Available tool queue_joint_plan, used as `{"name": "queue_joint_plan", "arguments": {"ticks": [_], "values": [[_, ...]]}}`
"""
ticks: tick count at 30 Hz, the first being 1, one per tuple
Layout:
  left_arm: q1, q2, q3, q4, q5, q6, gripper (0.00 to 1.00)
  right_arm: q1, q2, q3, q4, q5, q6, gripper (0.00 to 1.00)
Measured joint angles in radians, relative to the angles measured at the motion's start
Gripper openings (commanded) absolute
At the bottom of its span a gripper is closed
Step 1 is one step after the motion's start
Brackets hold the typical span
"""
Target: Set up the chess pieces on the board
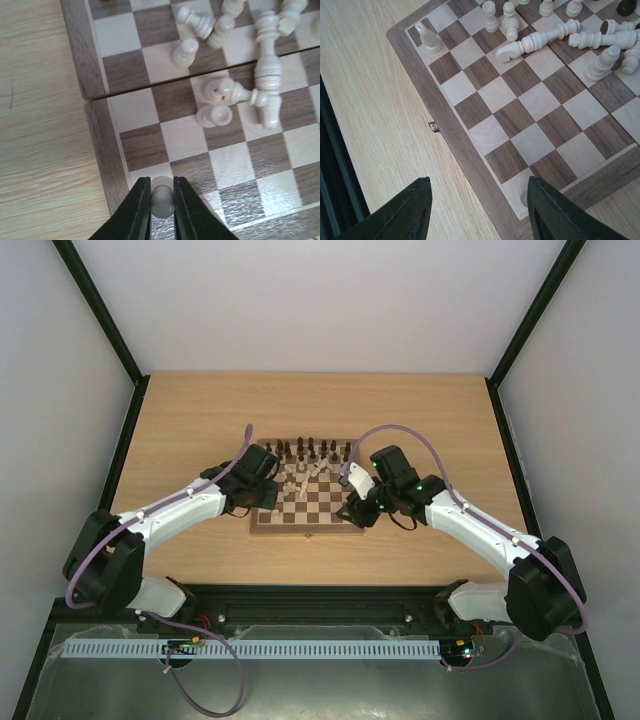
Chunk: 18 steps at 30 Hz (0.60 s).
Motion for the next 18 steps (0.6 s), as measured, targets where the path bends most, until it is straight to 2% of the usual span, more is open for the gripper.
{"name": "queue_joint_plan", "arguments": {"ticks": [18], "values": [[-0.001,0.075,-0.042,0.009,-0.004,0.016,0.13,0.000,0.024,-0.005,0.002,0.007,-0.008,0.54]]}}
